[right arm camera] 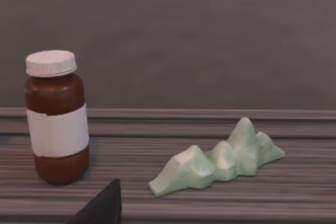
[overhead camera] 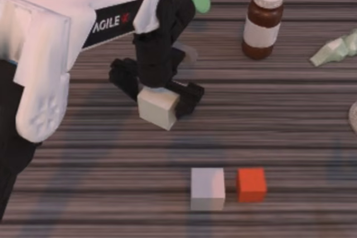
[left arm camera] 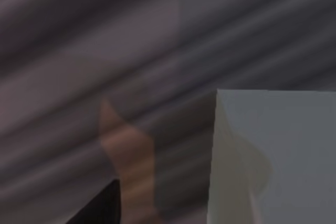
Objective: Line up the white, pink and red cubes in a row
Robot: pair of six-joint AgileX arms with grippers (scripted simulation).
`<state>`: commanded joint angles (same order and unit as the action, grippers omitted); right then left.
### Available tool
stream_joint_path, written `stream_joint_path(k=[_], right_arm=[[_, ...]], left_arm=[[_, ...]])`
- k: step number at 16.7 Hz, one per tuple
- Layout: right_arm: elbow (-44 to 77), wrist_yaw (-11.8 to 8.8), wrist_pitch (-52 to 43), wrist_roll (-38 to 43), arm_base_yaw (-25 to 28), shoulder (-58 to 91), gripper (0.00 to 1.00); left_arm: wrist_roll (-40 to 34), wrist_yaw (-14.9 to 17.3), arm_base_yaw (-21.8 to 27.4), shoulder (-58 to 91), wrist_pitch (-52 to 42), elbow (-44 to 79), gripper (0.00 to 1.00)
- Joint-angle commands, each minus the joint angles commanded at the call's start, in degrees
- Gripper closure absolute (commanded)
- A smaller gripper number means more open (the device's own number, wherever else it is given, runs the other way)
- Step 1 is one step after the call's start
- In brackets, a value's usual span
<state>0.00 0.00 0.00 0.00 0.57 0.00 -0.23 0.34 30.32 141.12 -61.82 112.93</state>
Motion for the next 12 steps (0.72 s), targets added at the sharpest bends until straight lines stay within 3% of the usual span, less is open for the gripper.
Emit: stream_joint_path(k=[12], right_arm=[[0.0,0.0,0.0,0.0,0.0,0.0,0.0]], left_arm=[[0.0,0.0,0.0,0.0,0.0,0.0,0.9]])
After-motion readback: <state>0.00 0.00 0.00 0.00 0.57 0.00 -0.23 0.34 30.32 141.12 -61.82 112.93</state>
